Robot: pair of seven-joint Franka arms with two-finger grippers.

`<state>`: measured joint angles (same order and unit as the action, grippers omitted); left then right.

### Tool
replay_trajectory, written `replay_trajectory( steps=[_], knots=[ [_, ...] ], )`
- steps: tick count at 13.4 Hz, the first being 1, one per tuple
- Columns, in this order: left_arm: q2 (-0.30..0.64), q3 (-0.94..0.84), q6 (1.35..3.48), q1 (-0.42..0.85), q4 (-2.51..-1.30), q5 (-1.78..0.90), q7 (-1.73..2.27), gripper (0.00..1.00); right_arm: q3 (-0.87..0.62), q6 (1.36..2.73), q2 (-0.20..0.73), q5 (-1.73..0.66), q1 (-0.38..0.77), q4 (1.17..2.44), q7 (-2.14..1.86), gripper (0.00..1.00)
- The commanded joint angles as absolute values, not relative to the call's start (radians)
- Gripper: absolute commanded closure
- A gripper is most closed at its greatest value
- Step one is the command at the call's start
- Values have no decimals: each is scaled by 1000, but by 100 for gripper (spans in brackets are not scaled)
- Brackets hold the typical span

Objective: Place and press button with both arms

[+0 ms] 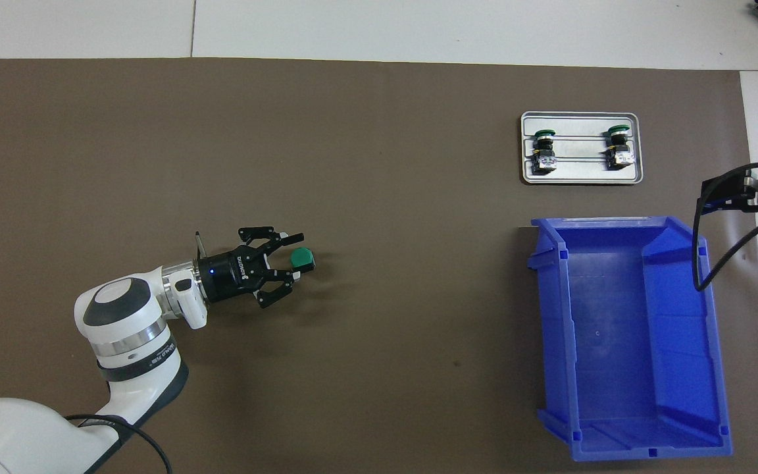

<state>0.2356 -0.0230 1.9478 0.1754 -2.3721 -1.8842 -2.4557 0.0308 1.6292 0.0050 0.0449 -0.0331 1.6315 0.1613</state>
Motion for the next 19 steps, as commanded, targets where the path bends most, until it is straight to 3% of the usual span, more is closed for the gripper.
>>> replay_trajectory(
  steps=[1,2,3,6,13,19],
  knots=[
    [201,-23,1925,150,-2398,-1891,-2473,37,26,1641,-23,55,-44,1664,140,0],
    [201,-21,1922,140,-2395,-1887,-2468,37,25,1641,-23,55,-43,1664,140,0],
    [224,-21,1904,18,-2252,-1557,-2161,36,25,1643,-23,55,-41,1664,146,0],
    [242,-21,1888,-43,-2183,-1403,-2057,36,25,1644,-23,55,-41,1664,144,0],
    [233,-18,1876,-77,-2045,-1145,-1763,36,25,1644,-23,55,-41,1664,146,0],
    [118,-26,1887,-57,-1922,-800,-1308,36,25,1646,-23,55,-41,1664,146,0]
  ],
)
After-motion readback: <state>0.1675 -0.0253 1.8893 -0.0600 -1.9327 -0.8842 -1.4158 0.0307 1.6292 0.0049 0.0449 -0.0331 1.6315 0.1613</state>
